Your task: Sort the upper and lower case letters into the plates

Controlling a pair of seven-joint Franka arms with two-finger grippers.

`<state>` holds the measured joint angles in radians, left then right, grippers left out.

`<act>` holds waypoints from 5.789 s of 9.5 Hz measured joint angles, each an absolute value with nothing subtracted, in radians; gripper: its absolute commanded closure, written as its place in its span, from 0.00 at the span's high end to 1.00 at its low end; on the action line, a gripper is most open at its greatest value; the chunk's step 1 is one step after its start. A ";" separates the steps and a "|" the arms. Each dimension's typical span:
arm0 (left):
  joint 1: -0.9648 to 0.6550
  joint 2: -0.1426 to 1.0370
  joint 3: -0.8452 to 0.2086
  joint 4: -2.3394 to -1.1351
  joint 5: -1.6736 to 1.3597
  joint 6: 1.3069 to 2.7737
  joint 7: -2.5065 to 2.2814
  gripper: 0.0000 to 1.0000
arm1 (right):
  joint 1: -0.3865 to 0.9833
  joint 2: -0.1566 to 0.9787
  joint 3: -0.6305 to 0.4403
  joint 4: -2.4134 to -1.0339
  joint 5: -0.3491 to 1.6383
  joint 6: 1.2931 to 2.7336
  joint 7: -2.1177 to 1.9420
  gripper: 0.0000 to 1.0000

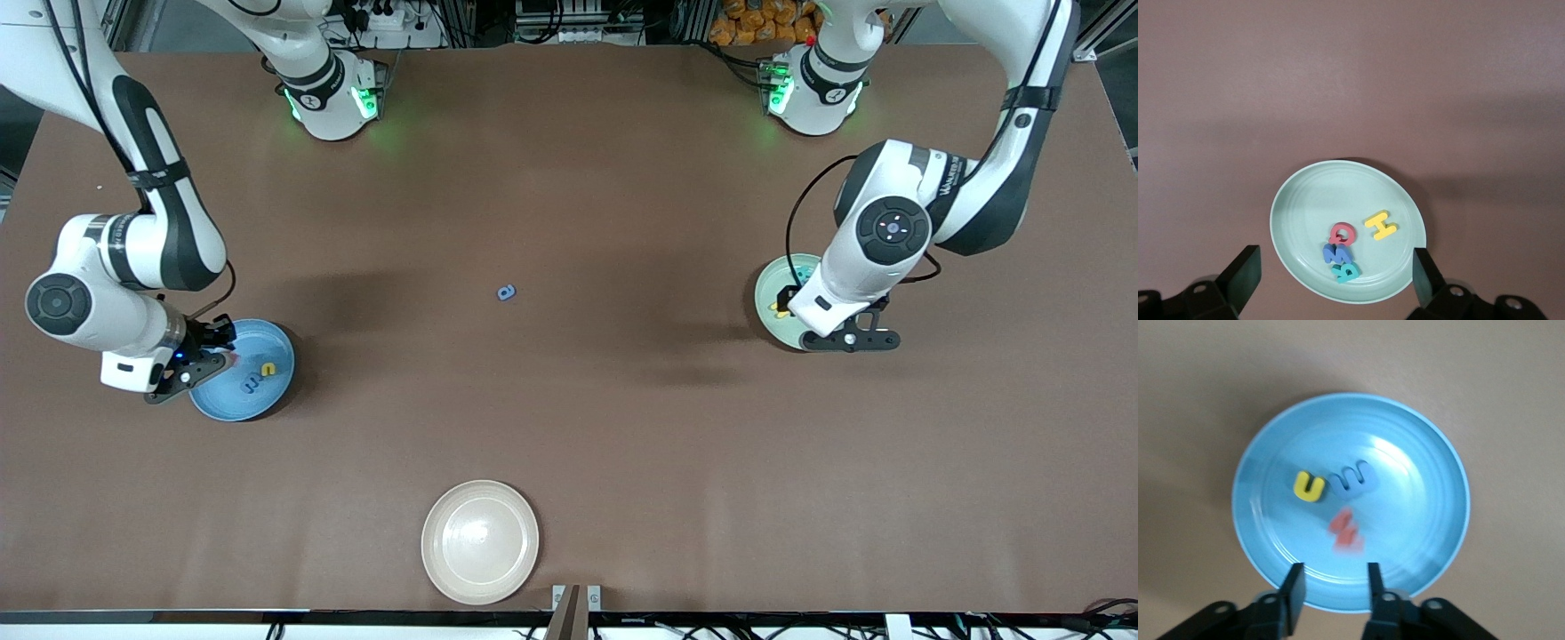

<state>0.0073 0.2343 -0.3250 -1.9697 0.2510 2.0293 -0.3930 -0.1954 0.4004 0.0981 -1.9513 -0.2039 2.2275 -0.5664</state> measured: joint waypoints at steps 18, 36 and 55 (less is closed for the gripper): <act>0.014 0.243 -0.243 -1.493 0.067 1.650 -0.291 1.00 | 0.622 0.560 0.105 -1.938 -0.092 2.459 0.278 1.00; 0.026 0.039 -0.199 -1.530 -0.025 1.485 -0.183 1.00 | 0.286 0.448 0.094 -1.966 -0.090 2.439 -0.004 0.00; 0.029 0.040 -0.198 -1.520 -0.025 1.484 -0.182 1.00 | -0.050 0.010 -0.016 -1.639 -0.032 1.644 -0.267 1.00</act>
<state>0.0287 0.0399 -0.1983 -1.5197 -0.0247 1.4843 -0.1819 -0.0498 0.0099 -0.0163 -1.6392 -0.0323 1.6437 -0.2670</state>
